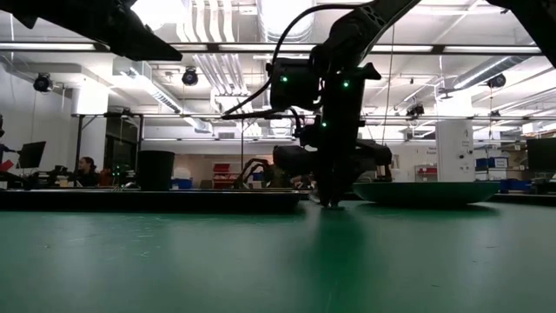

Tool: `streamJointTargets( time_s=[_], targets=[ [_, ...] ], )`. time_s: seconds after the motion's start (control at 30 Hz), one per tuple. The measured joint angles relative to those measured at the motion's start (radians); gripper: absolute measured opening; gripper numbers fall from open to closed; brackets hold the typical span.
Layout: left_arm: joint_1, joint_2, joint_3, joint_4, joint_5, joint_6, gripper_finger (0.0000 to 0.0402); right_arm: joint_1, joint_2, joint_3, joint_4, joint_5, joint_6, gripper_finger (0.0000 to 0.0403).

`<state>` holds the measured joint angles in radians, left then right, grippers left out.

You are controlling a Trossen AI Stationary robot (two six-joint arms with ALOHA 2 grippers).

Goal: Pick and place plate/cup/fork/spoon on tray
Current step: Put the blue spoon on the black serving tray to the right of the pink fork

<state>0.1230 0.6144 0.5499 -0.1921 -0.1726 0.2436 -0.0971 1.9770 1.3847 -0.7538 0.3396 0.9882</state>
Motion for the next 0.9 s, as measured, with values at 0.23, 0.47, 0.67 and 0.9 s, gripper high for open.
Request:
streamJointTargets(
  time_s=[0.23,0.47,0.67,0.9],
  targets=[
    [0.000,0.000,0.000,0.000,0.000,0.000,0.0101,-0.001,-0.019,0.000,-0.021,-0.016,0.015,0.0017],
    [0.000,0.000,0.000,0.007,0.000,0.000,0.0101,0.001,-0.082,-0.002,-0.028,-0.022,0.011,0.0011],
    [0.000,0.001,0.001,0.032,0.000,0.000,0.0101,0.011,-0.158,-0.002,-0.035,-0.004,-0.004,0.0008],
    [0.000,0.001,0.001,0.035,0.000,0.000,0.0101,0.031,-0.190,-0.006,-0.009,0.040,0.015,0.0008]
  ],
)
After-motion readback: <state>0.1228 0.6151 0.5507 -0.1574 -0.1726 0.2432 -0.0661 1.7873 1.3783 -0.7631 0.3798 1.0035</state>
